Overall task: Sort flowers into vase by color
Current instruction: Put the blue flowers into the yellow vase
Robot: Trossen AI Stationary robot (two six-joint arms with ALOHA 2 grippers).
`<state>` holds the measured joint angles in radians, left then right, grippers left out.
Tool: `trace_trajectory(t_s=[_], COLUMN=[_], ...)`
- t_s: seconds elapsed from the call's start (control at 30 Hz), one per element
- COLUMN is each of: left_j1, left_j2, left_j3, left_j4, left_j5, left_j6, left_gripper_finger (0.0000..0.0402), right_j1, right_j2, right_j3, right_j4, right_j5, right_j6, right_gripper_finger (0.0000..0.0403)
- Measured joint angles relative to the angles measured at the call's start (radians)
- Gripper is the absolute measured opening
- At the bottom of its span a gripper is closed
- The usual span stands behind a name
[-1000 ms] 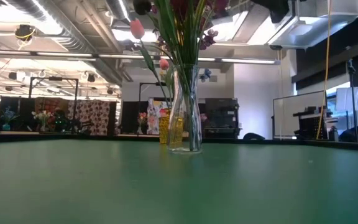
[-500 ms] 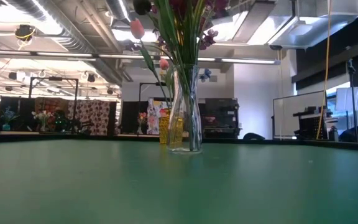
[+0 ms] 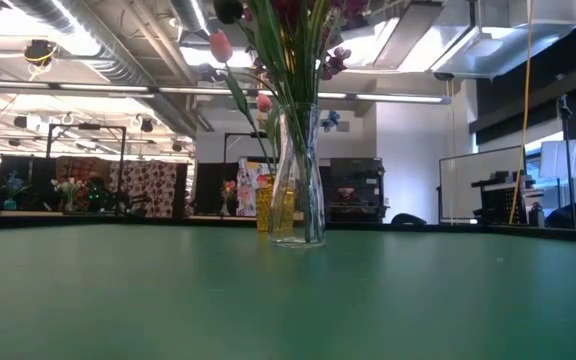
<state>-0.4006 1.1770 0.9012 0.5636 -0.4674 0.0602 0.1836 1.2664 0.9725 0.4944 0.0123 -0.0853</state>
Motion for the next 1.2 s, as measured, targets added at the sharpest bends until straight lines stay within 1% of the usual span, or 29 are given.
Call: trace_trajectory(t_s=[0.17,0.4,0.7,0.87,0.97,1.07,1.2], left_j1=[0.036,0.063,0.063,0.084,0.103,0.115,0.117], left_j2=[0.000,0.000,0.004,0.040,0.055,0.060,0.059], left_j3=[0.000,0.000,0.000,0.000,0.000,0.000,0.000], left_j4=[-0.002,0.008,0.007,0.014,0.018,0.035,0.048], left_j5=[0.009,0.022,0.047,0.085,0.086,0.087,0.087], left_j6=[-0.005,-0.007,-0.009,-0.029,-0.033,-0.034,-0.033], left_gripper_finger=[0.0000,0.0000,0.0000,0.0000,0.0000,0.0000,0.0000], right_j1=[-0.037,-0.036,-0.055,-0.066,-0.066,-0.066,-0.066], right_j2=[0.093,0.189,0.244,0.261,0.260,0.260,0.260], right_j3=[0.086,0.148,0.187,0.210,0.213,0.213,0.213], right_j4=[0.048,0.159,0.214,0.213,0.210,0.195,0.162], right_j5=[-0.062,-0.077,-0.075,-0.084,-0.084,-0.084,-0.084], right_j6=[0.003,0.004,0.062,0.081,0.081,0.081,0.081], right_gripper_finger=[0.0257,0.0257,0.0257,0.0257,0.0257,0.0246,0.0208])
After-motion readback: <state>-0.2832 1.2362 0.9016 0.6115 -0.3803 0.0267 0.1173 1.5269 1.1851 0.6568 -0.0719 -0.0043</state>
